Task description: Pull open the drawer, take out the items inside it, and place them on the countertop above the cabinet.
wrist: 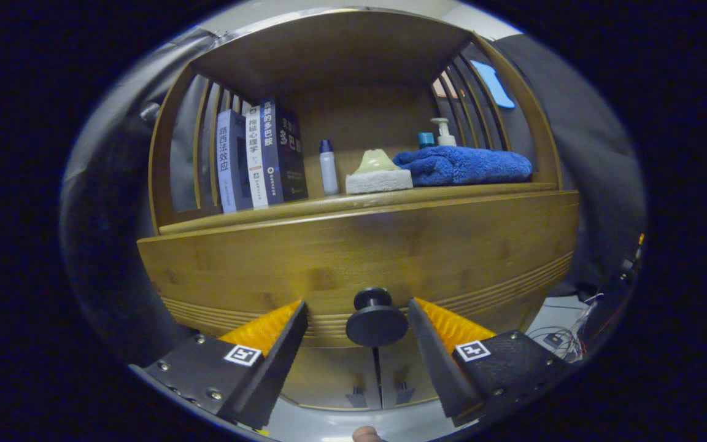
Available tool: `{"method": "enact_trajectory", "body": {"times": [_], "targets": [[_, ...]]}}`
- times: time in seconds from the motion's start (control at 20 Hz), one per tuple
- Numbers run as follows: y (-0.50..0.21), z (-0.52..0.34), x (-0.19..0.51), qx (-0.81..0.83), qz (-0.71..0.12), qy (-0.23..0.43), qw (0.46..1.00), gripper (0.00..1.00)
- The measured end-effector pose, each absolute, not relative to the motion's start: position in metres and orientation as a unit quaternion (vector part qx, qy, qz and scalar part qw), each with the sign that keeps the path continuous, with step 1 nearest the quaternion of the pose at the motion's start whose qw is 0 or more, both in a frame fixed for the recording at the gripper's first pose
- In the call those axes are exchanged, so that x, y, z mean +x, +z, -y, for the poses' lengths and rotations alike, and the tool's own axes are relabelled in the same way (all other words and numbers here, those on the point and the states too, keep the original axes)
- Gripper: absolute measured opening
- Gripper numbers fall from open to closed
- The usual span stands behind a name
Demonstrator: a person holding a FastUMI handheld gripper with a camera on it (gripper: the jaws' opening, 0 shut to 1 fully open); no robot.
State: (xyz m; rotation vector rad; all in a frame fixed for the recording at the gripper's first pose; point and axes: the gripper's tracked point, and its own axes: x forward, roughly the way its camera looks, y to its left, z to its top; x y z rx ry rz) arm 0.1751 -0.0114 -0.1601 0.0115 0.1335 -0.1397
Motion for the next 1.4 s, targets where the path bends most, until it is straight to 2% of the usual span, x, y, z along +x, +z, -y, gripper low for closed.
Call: {"method": "enact_trajectory", "body": {"times": [0.45,0.9,1.1,1.4], "targets": [[-0.162,0.013,0.195,-0.021,-0.052,-0.078,0.995,0.99],[-0.166,0.011,0.196,0.034,-0.057,-0.071,0.995,0.99],[-0.176,0.014,0.192,0.020,-0.083,-0.058,0.995,0.98],[-0.194,0.042,0.155,0.032,-0.120,-0.099,0.987,0.99]]}}
